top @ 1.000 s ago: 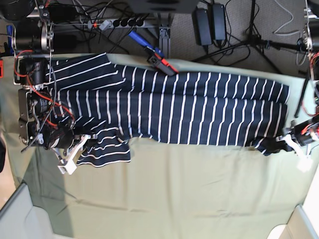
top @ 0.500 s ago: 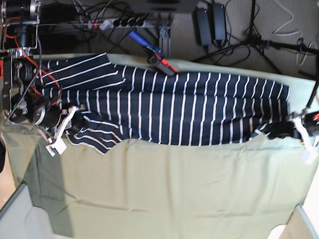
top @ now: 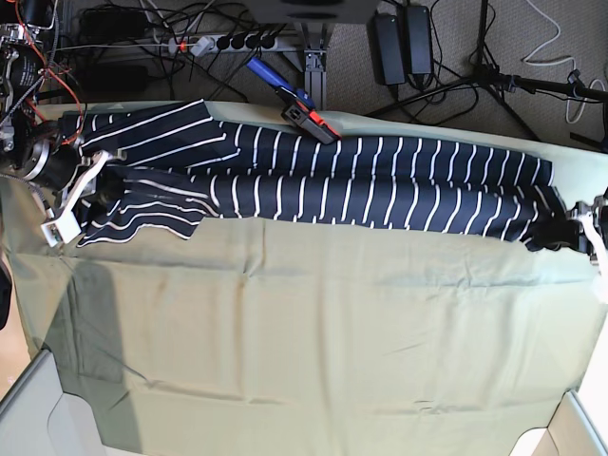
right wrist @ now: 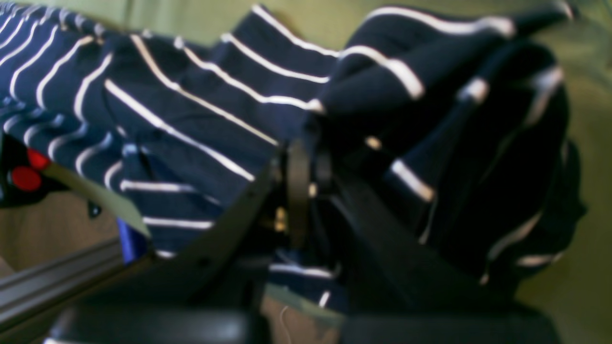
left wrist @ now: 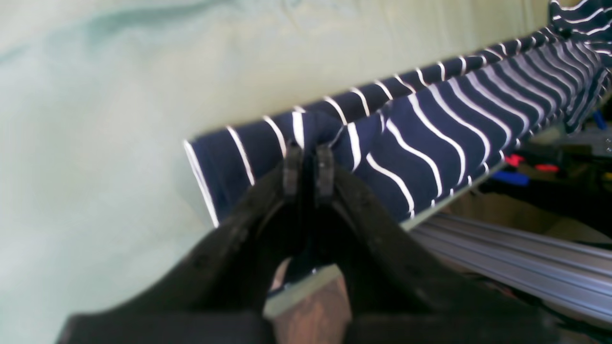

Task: Fold the T-shirt properly
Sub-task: 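Fold the held edge over again toward the collar side with both grippers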

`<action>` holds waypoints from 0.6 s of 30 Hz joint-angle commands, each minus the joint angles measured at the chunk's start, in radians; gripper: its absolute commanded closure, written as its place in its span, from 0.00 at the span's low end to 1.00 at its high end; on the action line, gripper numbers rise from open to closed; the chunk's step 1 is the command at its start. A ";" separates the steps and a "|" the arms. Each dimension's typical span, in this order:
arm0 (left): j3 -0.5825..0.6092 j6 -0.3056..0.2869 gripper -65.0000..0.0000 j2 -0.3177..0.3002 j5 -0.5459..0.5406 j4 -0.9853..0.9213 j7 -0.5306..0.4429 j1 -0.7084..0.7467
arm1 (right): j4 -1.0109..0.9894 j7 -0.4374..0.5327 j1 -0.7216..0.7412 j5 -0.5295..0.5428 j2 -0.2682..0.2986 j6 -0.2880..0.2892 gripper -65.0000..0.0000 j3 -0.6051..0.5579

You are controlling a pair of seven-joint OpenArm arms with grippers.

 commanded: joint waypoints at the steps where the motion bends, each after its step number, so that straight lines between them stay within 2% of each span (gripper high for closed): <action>1: -0.011 -0.018 0.98 -0.028 -0.024 0.011 0.001 -0.001 | 0.015 0.013 -0.003 0.006 0.019 0.075 1.00 0.016; 4: -0.011 -0.018 0.98 -0.027 -0.033 0.011 0.000 0.041 | 0.015 0.013 -0.031 0.002 0.019 0.075 1.00 0.018; 7: -0.011 -0.018 0.96 -0.027 -0.034 0.011 -0.010 0.076 | 0.014 0.016 -0.049 -0.048 0.008 0.075 1.00 0.018; 9: -0.011 -0.018 0.86 -0.026 -0.027 0.011 -0.031 0.089 | 0.010 0.016 -0.050 -0.074 0.000 0.074 1.00 0.018; 10: -0.011 -0.018 0.79 -0.024 -0.016 0.011 -0.039 0.090 | 0.008 0.016 -0.050 -0.077 -0.001 0.074 0.86 0.018; 12: -0.011 -0.018 0.63 -0.024 0.017 0.011 -0.055 0.089 | 0.008 0.019 -0.050 -0.084 -0.003 0.071 0.50 0.018; 13: -0.011 -0.018 0.56 -0.025 0.033 0.011 -0.062 0.089 | 0.008 0.019 -0.050 -0.084 -0.005 0.071 0.39 0.018; 14: -0.011 -0.018 0.52 -0.025 0.048 0.011 -0.065 0.089 | 0.008 0.019 -0.050 -0.084 -0.005 0.071 0.35 0.018; 18: -0.016 -0.018 0.51 -0.025 0.082 0.011 -0.076 0.087 | 0.018 0.019 -0.044 -0.083 -0.005 0.067 0.34 0.023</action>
